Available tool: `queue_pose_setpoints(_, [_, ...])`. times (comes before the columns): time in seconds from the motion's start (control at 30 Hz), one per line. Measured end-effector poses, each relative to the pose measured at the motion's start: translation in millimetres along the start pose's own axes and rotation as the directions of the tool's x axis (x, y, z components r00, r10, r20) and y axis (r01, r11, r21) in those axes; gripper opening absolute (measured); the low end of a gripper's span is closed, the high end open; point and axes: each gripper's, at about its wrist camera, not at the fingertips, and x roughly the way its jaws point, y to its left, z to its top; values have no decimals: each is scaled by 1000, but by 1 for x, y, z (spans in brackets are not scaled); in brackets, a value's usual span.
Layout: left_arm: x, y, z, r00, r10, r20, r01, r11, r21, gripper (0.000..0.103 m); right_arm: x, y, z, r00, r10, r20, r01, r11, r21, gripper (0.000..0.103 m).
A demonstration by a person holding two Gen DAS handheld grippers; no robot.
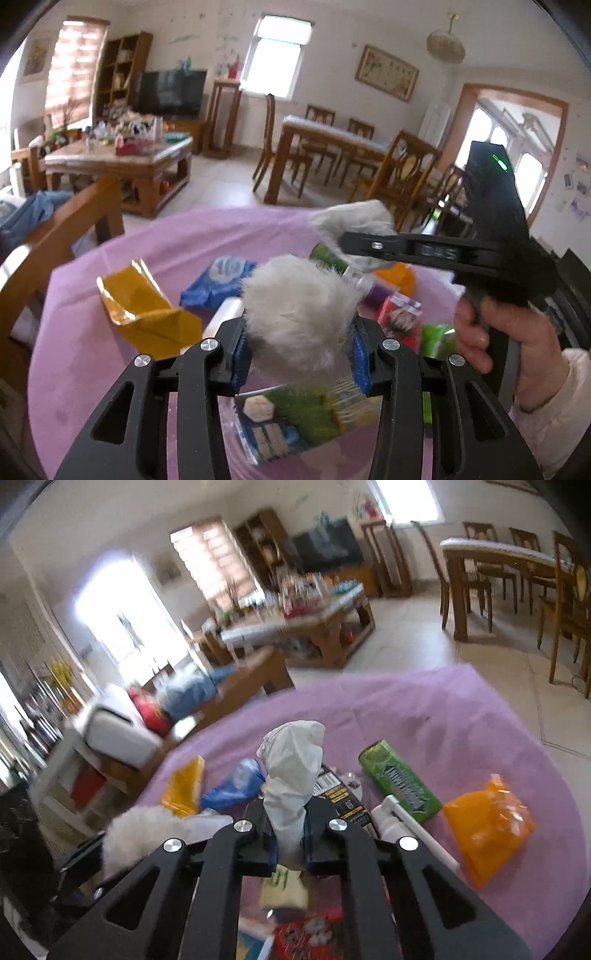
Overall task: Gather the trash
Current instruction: 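Grasp the white fluffy ball with the left tool while the right tool grasps the white tissue, then carry both items over the black bin and open both tools to drop them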
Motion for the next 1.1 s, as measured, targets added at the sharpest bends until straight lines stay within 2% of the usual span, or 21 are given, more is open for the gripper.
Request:
queue_pose_setpoints(0.13, [-19,-14,9,998,-38,56,38,999,3,43,-57,-5,-6,992,43,116,-47,998,29,10])
queue_pose_setpoints(0.23, [-23,-39,17,994,-86,74,84,996,22,43,-104,-18,-22,982,38,184,-48,998,46,10])
queue_pose_setpoints(0.37, [-16,-84,18,983,-171,63,167,984,61,43,-164,-49,-51,962,-49,268,25,996,91,10])
queue_pose_setpoints(0.47, [0,-137,15,964,-264,28,260,961,97,43,-207,-80,-75,938,-137,317,97,985,140,10])
queue_pose_setpoints(0.57, [21,-196,4,936,-351,-17,349,925,150,43,-251,-113,-100,903,-241,355,180,964,198,10])
queue_pose_setpoints(0.63, [39,-243,-7,907,-416,-63,421,889,181,43,-273,-130,-113,881,-296,369,222,948,229,10])
queue_pose_setpoints(0.67, [45,-256,-11,896,-436,-78,443,877,184,43,-288,-141,-121,865,-332,377,249,935,251,10])
queue_pose_setpoints(0.7, [55,-279,-18,878,-467,-104,479,857,191,43,-301,-151,-130,848,-367,383,276,922,272,10])
queue_pose_setpoints(0.8, [81,-338,-38,837,-520,-169,546,809,217,43,-329,-176,-150,804,-452,385,339,882,328,10])
queue_pose_setpoints(0.9, [103,-392,-63,801,-551,-234,596,767,236,43,-350,-199,-170,774,-514,370,377,844,382,10])
queue_pose_setpoints(1.03, [130,-447,-94,777,-552,-302,625,734,266,43,-364,-223,-195,754,-553,354,383,808,448,10])
queue_pose_setpoints(1.1, [142,-466,-106,773,-543,-328,629,726,277,43,-369,-235,-204,746,-565,352,380,796,472,10])
